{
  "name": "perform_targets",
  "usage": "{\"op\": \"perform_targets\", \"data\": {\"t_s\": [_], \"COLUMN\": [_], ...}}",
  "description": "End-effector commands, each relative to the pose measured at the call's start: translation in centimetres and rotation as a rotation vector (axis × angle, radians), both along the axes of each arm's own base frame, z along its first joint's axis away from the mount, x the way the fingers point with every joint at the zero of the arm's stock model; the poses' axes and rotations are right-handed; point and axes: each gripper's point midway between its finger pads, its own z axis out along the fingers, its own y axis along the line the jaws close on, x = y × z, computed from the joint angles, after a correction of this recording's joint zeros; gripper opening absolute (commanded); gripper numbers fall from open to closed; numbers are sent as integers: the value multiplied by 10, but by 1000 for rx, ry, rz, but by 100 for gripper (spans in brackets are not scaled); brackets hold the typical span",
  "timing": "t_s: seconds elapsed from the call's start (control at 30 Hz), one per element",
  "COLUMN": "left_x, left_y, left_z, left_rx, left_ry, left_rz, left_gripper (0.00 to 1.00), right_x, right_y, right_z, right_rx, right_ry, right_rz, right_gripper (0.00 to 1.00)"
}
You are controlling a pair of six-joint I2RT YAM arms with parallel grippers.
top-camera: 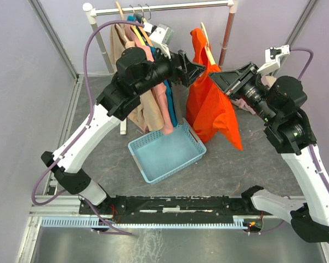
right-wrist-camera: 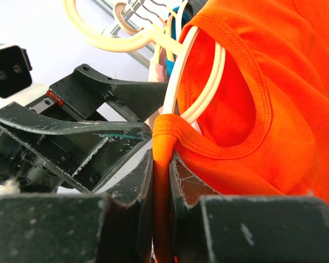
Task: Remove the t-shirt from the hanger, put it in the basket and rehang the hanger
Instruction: Pick up the hanger from the clothesline, then remove the T-shirt from the hanger.
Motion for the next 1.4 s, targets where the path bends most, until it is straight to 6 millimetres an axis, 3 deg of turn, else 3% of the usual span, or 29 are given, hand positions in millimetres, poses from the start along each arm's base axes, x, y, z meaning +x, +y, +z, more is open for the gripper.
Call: {"op": "perform_targets", "data": {"t_s": [0.0,0.2,0.6,0.97,1.37], "left_x": [-10,-6,12,16,14], "left_y": [20,19,2,-1,-6], "left_z": [63,69,50,44,45], "left_rx": [-98,-106,-25,-9,-18], "left_ry": [-302,-398,-444,-556,-572], "left_rz": [39,56,52,67,44], "left_gripper": [89,90,84,75,43], "right_x": [-15,-18,-24,-26,-25], "right_y": [3,8,14,16,22], "right_z": [33,29,31,35,40], "right_rx": [81,93,126,147,173], "right_ry": [-91,-72,-67,-72,-82], "right_rz": [58,93,145,163,193], "right_gripper": [1,1,1,1,1]}}
